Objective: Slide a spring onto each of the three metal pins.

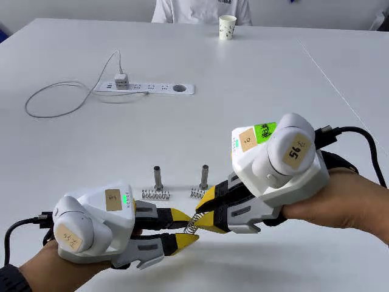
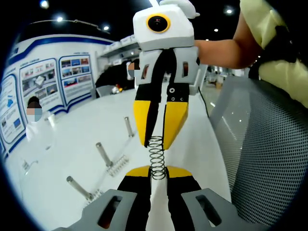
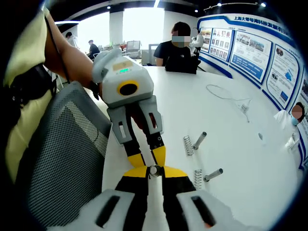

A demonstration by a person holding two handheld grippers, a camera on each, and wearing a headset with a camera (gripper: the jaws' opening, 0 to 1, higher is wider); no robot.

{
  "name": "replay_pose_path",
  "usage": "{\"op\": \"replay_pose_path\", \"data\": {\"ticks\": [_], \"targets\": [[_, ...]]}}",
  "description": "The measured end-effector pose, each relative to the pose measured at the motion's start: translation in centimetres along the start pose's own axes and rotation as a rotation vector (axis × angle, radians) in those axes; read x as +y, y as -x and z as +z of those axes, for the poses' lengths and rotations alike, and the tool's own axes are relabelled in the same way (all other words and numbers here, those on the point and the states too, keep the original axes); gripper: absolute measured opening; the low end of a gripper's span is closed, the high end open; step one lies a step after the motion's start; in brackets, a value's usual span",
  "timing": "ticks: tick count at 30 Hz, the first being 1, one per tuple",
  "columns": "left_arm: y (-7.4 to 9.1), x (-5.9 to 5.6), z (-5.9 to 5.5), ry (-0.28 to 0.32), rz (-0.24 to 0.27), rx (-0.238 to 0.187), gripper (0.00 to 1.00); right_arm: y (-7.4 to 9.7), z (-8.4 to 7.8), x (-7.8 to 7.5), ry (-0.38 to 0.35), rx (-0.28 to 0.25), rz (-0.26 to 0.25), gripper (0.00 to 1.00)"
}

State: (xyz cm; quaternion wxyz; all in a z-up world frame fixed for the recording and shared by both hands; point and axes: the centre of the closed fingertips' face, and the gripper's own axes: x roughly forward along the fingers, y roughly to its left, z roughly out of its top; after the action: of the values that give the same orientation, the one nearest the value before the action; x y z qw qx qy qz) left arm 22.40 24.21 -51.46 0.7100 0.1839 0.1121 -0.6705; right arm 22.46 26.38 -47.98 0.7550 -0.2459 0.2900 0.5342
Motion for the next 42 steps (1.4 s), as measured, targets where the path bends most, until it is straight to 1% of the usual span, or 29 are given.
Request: {"op": "replay_pose_path", "data": {"ticks": [18, 30, 42], "targets": [[-0.21, -0.09, 0.43, 0.002, -0.004, -0.012, 0.12, -0.28, 0.78, 0.10, 0.010, -0.020, -0.001, 0.11], [-0.33, -0.16, 0.43, 0.003, -0.006, -0.013, 0.12, -0.30, 0.75, 0.12, 0.019, -0.018, -0.005, 0.11], [-0.18, -0.15, 0.17, 0.027, 0.001, -0.006, 0.19, 0.20, 0.42, -0.43, 0.019, -0.009, -0.024, 0.11]]}}
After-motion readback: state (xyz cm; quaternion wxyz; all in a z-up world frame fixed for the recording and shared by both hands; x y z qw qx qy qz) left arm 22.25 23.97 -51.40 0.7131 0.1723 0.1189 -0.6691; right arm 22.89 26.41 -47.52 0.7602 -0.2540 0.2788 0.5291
